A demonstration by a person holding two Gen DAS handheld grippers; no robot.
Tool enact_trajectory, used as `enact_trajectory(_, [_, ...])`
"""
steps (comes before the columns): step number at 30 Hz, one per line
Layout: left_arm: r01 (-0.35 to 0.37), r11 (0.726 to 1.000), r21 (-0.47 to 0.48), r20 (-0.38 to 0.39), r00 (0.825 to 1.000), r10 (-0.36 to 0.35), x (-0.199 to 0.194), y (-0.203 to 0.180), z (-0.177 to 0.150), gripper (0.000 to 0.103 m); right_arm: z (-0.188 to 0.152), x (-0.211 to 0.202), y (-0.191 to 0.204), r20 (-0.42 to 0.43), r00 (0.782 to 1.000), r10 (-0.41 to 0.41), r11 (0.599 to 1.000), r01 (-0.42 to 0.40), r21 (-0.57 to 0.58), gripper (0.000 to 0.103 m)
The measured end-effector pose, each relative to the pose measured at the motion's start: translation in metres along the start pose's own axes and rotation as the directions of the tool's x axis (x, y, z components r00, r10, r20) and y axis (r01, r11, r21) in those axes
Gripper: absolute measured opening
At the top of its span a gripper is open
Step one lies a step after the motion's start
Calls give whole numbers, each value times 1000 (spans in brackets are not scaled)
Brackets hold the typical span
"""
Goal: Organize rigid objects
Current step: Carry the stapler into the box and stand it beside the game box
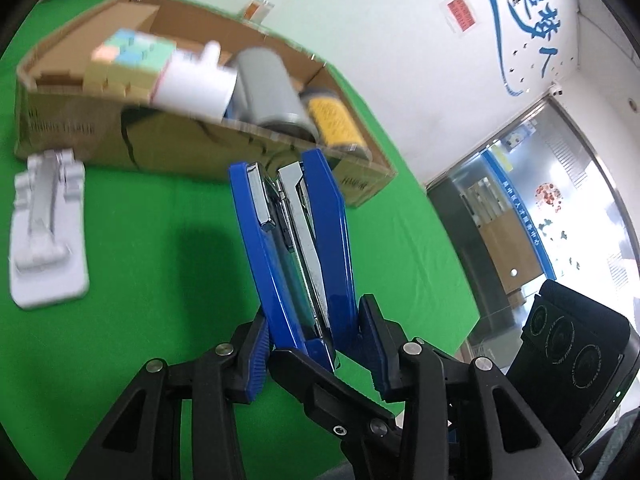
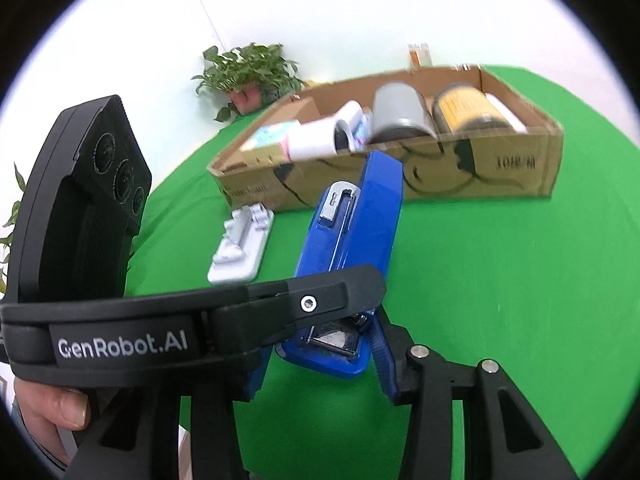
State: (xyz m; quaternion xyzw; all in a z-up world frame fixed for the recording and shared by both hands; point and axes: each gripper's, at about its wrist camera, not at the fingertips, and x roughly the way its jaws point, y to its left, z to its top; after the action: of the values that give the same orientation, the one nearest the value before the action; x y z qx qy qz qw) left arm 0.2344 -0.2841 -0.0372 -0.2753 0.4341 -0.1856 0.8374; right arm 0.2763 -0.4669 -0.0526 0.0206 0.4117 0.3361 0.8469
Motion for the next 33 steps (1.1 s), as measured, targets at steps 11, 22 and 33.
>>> enact_trajectory(11, [-15,998,61,135,991,7,-76,-4,69,38,69,-1,47,107,994,33,995,-22,-101,42])
enact_trajectory(22, [-58,997,53,128,990,50,-89,36,200,38,158,63,72,87,994,70,991,-60,-119,42])
enact_trajectory(33, [-14,998,-62,-28,1000,12,-17,124,292,38,220,164,44,-83,995,64,997,-67,-42,43])
